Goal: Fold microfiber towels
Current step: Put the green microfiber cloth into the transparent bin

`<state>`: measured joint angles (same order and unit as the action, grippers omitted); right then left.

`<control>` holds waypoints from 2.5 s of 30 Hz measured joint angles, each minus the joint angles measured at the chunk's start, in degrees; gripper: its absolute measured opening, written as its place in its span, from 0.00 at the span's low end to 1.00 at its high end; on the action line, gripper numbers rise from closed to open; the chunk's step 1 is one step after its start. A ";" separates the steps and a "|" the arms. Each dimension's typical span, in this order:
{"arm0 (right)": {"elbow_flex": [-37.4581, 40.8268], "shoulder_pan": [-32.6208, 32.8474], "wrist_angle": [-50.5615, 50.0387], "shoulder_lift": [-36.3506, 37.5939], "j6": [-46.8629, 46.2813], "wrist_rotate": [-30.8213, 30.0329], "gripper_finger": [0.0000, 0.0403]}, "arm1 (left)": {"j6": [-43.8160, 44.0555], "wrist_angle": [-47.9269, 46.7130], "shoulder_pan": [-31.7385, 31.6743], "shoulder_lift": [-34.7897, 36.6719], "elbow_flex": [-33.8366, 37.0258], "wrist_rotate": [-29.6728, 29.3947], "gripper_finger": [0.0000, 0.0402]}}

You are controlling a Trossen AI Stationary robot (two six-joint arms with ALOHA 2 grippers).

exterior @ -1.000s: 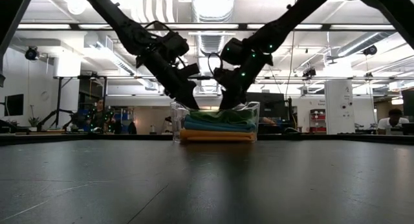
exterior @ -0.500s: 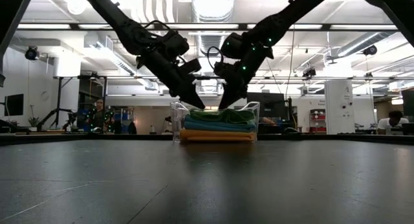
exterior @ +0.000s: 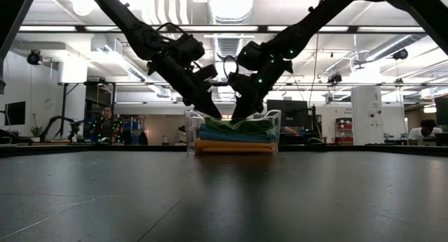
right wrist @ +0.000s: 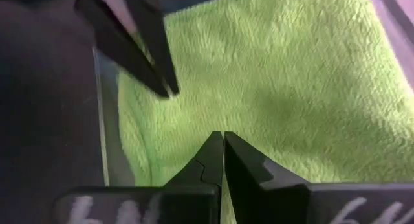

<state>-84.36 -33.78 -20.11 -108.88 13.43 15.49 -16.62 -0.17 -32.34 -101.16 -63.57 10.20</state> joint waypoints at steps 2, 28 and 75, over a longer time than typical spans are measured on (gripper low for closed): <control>0.00 0.00 0.52 0.11 -0.02 0.00 0.02 | 0.00 1.07 0.15 0.00 0.14 0.01 0.00; -2.30 -0.48 -6.89 -0.33 2.52 2.42 0.02 | 2.75 1.19 0.13 -0.07 0.20 -0.15 0.00; -9.29 -3.22 1.59 -7.18 -0.37 2.61 0.02 | -0.24 2.76 0.07 4.57 0.00 -10.73 0.00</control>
<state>-93.64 -37.00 -18.52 -116.06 13.07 18.09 -16.86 2.59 -32.27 -96.60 -63.57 -0.54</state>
